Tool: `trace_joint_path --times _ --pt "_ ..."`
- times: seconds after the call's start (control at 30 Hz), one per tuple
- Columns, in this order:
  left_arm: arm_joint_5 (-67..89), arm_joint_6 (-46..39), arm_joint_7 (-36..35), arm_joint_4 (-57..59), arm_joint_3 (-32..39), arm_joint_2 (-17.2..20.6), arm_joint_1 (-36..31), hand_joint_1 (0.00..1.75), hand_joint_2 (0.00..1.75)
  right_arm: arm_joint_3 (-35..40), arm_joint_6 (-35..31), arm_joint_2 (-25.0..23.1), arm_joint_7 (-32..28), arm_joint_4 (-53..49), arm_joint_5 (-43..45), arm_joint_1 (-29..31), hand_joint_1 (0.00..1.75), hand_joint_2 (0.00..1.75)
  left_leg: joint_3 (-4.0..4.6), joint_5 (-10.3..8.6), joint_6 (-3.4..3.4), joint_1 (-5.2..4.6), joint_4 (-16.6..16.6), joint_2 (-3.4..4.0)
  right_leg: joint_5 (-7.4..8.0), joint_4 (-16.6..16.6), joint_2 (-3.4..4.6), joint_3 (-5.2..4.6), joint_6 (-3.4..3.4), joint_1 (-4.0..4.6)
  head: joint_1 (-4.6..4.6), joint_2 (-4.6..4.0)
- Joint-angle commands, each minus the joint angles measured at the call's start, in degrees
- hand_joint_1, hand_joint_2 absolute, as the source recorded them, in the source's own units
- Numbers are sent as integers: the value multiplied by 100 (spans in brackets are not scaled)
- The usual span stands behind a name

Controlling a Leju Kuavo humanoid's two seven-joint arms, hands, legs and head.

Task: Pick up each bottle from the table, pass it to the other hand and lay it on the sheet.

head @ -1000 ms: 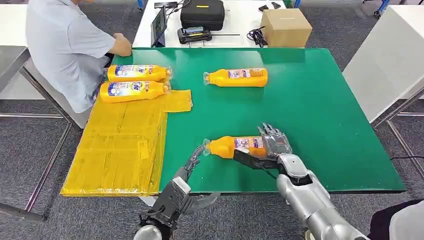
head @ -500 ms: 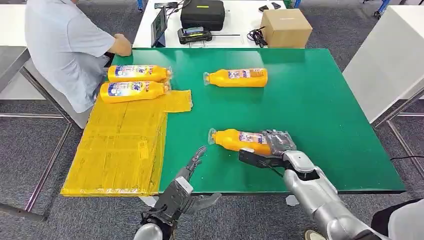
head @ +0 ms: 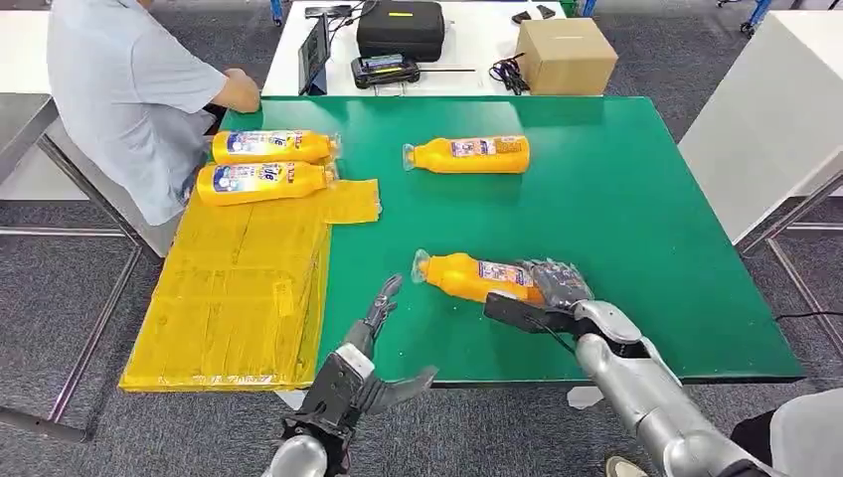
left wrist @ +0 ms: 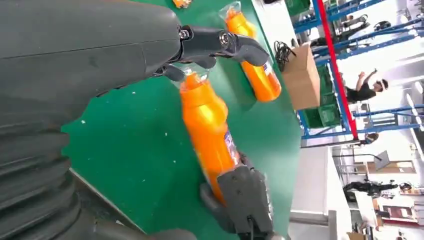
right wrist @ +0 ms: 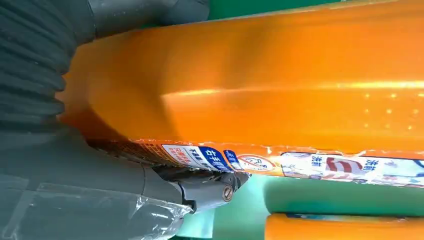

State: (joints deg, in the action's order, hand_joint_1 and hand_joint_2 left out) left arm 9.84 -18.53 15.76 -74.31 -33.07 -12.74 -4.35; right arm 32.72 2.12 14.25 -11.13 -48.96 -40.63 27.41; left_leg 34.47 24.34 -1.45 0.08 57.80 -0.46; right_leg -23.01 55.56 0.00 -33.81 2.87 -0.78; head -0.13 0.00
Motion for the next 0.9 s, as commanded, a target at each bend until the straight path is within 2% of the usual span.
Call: trace_joint_path --times 0.03,0.53,0.63,0.7,0.77,0.9 --pt "-30 6 11 323 44 15 -181 0 175 24 61 -31 -17 87 39 -215 175 175 -11 1 5 4 -5 -3 -2 -7 -7 14 -7 5 0 0" --pt "-30 6 11 323 44 15 -181 0 175 24 61 -31 -17 87 39 -215 175 175 -15 0 5 2 -7 0 -3 -7 -8 19 -8 3 2 0" --pt "-466 -203 190 408 254 -175 -164 0 175 -192 -56 -95 -359 -319 441 -460 175 175 -14 1 6 4 -6 -3 -4 -8 -11 19 -8 4 0 0" --pt "-994 -334 447 496 495 -351 -153 0 175 -392 -261 -289 -680 -892 704 -733 175 175 -14 2 6 5 -5 -2 -5 -7 -10 19 -8 5 0 0" --pt "-1533 -402 563 578 699 -490 -120 0 175 -482 -724 -530 -704 -1332 526 -888 175 175 -14 4 7 5 -6 4 -4 -8 -2 18 -10 6 0 0" --pt "-2553 -273 705 1047 925 -584 -208 0 175 -566 -972 -989 -975 -2062 789 -1137 175 175 -17 15 13 4 -6 32 -7 0 27 12 -17 5 0 0"
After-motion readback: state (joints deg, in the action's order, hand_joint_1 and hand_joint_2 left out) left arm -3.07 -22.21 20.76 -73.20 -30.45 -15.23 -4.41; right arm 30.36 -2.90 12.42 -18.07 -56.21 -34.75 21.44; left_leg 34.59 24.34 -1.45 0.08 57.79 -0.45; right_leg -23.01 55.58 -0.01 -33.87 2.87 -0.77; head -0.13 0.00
